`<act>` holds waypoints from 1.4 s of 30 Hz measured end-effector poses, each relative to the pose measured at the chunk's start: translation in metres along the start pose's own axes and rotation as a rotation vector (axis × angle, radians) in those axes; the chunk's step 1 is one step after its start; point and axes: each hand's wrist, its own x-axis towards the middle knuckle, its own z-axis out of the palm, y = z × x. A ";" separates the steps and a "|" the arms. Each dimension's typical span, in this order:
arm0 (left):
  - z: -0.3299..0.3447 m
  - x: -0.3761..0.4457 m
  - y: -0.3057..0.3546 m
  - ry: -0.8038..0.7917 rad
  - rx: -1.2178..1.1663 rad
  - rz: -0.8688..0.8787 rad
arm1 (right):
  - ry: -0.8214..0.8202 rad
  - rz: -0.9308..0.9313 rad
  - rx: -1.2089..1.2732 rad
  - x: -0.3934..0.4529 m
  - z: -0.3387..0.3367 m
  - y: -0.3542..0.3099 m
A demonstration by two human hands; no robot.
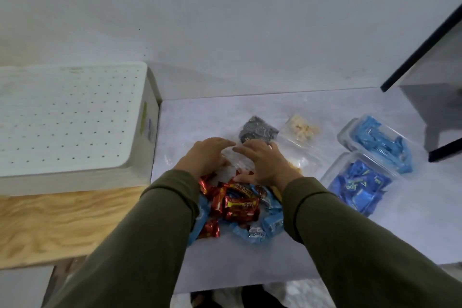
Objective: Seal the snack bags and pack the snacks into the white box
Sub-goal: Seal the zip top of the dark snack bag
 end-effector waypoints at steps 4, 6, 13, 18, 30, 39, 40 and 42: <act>-0.002 0.009 -0.006 0.011 0.033 -0.045 | 0.036 -0.016 0.072 0.009 0.001 0.001; -0.007 0.013 -0.007 0.054 -0.017 -0.074 | 0.094 -0.011 0.115 0.013 -0.004 0.002; -0.053 0.015 -0.004 0.212 -0.313 -0.025 | 0.233 0.105 0.177 0.025 -0.053 0.003; -0.111 0.000 0.003 0.370 -0.410 0.138 | 0.357 0.177 0.286 0.028 -0.119 0.002; -0.214 -0.045 0.029 0.823 -0.534 0.293 | 0.626 0.077 0.540 0.005 -0.242 -0.050; -0.237 -0.065 0.042 1.037 -0.423 0.360 | 0.782 0.080 0.415 -0.015 -0.276 -0.070; -0.240 -0.067 0.045 1.050 -0.419 0.358 | 0.794 0.077 0.394 -0.016 -0.278 -0.073; -0.242 -0.070 0.050 1.060 -0.409 0.361 | 0.822 0.063 0.372 -0.017 -0.281 -0.079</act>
